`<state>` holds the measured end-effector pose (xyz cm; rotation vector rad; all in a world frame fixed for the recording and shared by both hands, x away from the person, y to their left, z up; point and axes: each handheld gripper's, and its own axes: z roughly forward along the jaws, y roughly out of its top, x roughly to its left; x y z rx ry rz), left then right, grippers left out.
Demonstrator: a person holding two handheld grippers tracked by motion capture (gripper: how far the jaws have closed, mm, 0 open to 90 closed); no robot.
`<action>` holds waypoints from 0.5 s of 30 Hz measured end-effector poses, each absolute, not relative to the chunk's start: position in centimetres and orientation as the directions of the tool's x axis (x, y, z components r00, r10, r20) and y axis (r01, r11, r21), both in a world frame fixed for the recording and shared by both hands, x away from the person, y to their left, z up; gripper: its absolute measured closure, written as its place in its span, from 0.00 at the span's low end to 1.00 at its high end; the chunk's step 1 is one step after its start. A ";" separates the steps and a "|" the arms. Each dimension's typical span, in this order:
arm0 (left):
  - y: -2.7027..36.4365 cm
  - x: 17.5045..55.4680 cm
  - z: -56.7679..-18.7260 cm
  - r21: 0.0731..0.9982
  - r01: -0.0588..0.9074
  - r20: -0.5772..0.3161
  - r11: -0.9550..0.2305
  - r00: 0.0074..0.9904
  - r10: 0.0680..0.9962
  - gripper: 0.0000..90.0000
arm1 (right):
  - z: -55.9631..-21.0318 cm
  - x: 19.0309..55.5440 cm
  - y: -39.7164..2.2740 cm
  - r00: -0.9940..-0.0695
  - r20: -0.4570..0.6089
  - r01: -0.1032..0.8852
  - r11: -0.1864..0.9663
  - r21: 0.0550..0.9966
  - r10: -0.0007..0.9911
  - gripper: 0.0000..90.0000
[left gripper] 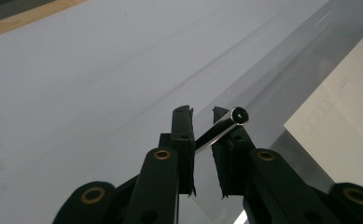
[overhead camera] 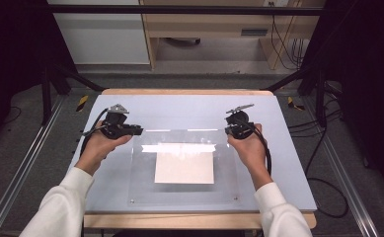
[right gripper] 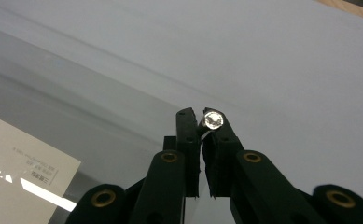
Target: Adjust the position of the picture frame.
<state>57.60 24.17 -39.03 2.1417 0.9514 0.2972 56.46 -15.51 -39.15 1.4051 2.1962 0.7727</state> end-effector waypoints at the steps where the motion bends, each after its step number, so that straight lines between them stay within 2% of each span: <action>1: 24.2 57.6 -39.0 0.724 0.537 -0.088 -0.434 0.695 0.713 0.87 | -39.5 56.7 -15.6 -0.401 -0.053 0.683 0.337 0.648 0.915 0.95; 15: 22.2 60.8 -43.6 0.690 0.591 -0.135 -0.417 0.671 0.729 0.88 | -42.9 58.8 -17.3 -0.393 -0.041 0.713 0.333 0.617 0.919 0.95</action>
